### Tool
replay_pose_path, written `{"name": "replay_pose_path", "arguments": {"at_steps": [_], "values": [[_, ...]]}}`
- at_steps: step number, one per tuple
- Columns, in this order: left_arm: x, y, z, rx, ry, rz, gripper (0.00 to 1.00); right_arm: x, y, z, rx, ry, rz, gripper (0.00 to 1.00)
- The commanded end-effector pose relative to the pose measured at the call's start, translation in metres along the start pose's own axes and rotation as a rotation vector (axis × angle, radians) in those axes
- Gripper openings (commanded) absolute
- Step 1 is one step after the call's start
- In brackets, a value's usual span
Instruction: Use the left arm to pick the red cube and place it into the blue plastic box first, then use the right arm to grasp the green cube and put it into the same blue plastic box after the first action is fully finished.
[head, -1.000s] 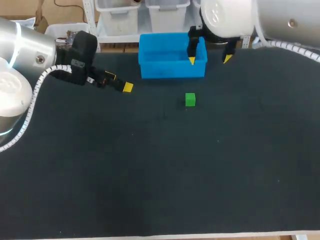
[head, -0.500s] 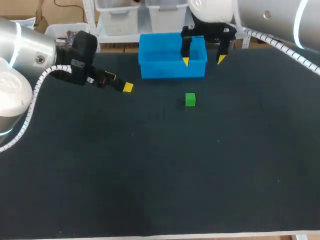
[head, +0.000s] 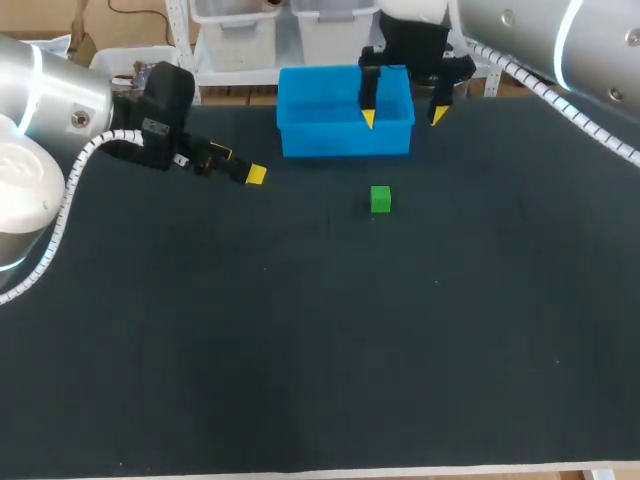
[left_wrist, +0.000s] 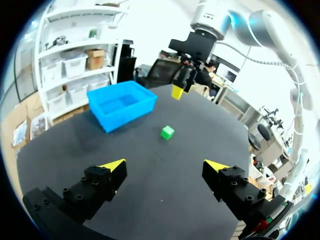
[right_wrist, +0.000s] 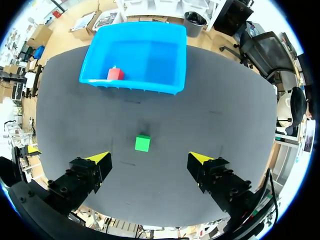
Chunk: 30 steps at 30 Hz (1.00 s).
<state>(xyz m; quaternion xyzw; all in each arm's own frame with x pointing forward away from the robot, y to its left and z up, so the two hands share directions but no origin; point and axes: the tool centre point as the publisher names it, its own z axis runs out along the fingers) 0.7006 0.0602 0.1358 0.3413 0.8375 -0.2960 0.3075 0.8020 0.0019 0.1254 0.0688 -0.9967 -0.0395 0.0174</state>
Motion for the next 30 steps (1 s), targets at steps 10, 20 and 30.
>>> {"name": "replay_pose_path", "arguments": {"at_steps": [10,20,30], "values": [[0.002,0.001,0.0,0.004,-0.009,0.003,1.0,0.0,0.0,0.0,0.0,0.001,0.001,1.0],[0.002,0.001,0.0,0.004,-0.009,0.003,1.0,-0.005,0.007,0.019,0.033,0.053,0.012,1.0],[0.002,0.001,0.0,0.004,-0.009,0.003,1.0,-0.005,0.01,0.034,0.062,0.019,0.035,1.0]]}}
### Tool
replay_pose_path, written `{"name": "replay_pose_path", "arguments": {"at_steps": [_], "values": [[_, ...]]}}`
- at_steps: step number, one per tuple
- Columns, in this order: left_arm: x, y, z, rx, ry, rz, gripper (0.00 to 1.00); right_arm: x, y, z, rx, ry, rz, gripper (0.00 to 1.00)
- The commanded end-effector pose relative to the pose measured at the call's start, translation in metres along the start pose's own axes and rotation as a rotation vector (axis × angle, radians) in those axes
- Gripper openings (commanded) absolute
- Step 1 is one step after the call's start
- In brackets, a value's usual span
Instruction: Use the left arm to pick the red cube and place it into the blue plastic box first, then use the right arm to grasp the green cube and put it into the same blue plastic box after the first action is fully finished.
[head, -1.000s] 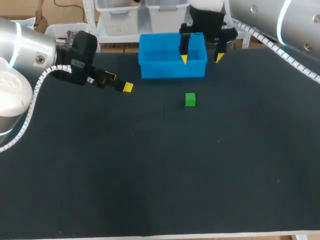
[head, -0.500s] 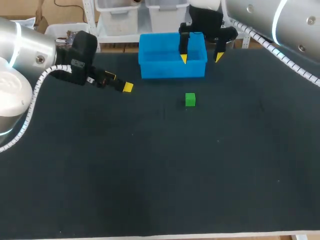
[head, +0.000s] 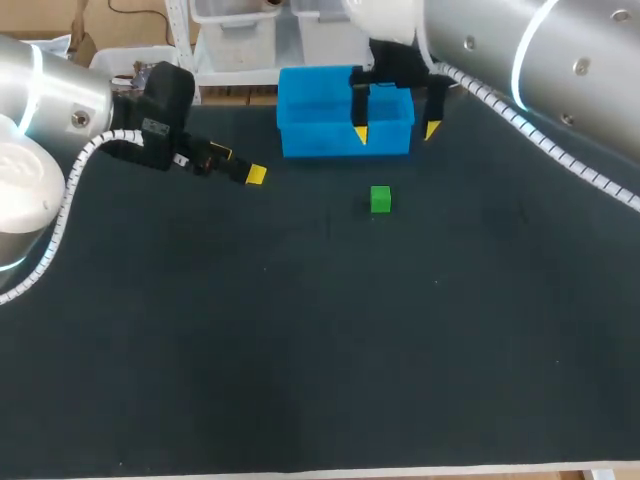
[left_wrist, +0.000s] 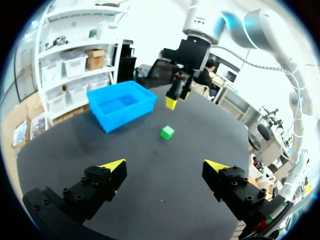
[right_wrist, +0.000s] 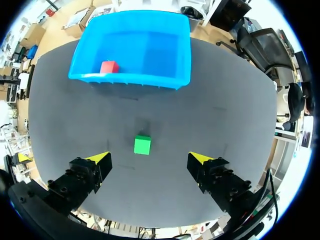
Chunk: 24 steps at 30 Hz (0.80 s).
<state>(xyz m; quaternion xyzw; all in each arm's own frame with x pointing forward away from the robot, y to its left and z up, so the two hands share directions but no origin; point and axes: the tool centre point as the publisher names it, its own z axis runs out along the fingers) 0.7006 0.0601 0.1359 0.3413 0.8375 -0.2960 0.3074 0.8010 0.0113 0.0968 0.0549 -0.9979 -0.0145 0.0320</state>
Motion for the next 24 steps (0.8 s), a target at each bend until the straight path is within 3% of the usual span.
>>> {"name": "replay_pose_path", "arguments": {"at_steps": [1,24], "values": [[0.002,0.001,0.0,0.004,-0.009,0.003,1.0,-0.003,0.004,0.007,0.008,-0.022,0.001,1.0],[0.002,0.001,0.0,0.004,-0.009,0.003,1.0,0.029,0.017,0.044,0.041,-0.135,0.047,1.0]]}}
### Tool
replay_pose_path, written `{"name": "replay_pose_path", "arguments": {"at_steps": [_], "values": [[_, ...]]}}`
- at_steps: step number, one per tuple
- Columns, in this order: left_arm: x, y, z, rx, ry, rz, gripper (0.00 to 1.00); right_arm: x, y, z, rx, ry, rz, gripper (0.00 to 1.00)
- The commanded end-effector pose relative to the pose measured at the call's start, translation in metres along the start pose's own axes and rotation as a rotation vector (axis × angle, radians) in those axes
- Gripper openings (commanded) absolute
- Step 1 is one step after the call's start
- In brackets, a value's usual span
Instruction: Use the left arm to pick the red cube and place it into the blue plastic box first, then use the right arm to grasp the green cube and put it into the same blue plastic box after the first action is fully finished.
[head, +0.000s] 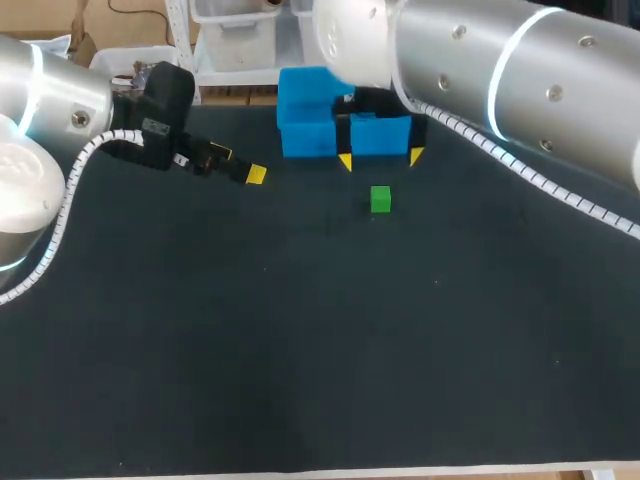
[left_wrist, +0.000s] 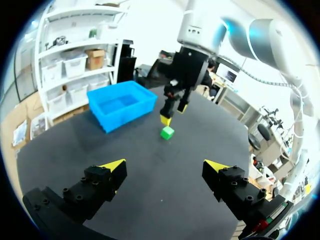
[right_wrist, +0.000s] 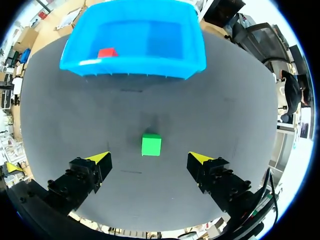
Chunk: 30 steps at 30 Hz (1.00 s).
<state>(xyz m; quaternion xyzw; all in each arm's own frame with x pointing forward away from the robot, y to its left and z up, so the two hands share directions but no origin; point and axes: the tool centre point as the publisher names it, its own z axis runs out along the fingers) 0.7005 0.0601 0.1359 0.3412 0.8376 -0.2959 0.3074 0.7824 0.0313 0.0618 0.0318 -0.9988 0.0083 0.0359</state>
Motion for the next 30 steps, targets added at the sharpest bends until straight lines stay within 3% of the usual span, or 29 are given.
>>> {"name": "replay_pose_path", "arguments": {"at_steps": [1,14,30], "values": [[0.002,0.001,0.0,0.004,-0.009,0.003,1.0,0.016,-0.004,0.01,-0.01,-0.147,0.001,1.0],[0.002,0.001,0.0,0.004,-0.009,0.003,1.0,0.025,-0.005,0.029,0.004,-0.159,0.016,1.0],[0.002,0.001,0.0,0.004,-0.009,0.003,1.0,0.014,-0.001,0.056,-0.003,-0.119,-0.008,1.0]]}}
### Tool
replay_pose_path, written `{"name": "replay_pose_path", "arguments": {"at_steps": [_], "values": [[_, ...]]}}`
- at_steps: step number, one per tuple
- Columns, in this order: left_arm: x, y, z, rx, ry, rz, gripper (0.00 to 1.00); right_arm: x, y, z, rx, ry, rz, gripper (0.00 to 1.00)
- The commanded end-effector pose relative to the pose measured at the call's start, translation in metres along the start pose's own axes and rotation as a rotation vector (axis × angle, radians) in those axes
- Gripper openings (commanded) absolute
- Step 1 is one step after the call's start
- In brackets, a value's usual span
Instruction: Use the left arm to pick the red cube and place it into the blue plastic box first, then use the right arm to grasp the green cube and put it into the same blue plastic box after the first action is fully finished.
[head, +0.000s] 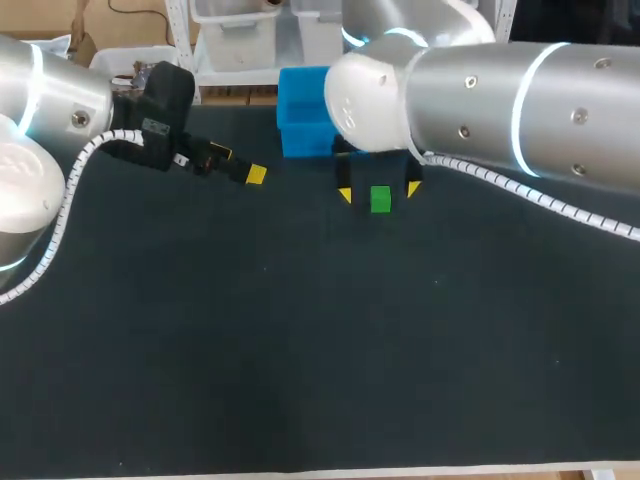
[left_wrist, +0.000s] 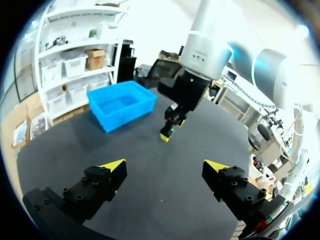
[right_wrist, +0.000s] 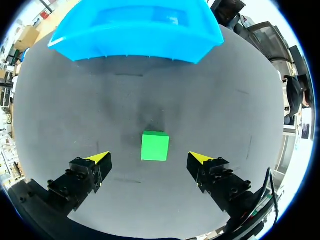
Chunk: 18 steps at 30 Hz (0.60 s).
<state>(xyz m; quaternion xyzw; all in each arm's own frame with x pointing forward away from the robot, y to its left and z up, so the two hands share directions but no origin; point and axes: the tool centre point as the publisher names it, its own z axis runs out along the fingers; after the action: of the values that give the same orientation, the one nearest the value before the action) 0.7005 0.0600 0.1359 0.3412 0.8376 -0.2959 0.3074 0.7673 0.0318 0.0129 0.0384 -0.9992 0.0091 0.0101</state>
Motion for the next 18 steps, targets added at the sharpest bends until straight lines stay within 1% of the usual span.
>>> {"name": "replay_pose_path", "arguments": {"at_steps": [1,18], "values": [[0.002,0.001,0.0,0.004,-0.009,0.003,1.0,0.002,-0.004,0.008,-0.006,-0.064,0.008,1.0],[0.002,0.001,0.0,0.004,-0.009,0.003,1.0,-0.009,-0.008,0.02,-0.001,-0.029,0.002,1.0]]}}
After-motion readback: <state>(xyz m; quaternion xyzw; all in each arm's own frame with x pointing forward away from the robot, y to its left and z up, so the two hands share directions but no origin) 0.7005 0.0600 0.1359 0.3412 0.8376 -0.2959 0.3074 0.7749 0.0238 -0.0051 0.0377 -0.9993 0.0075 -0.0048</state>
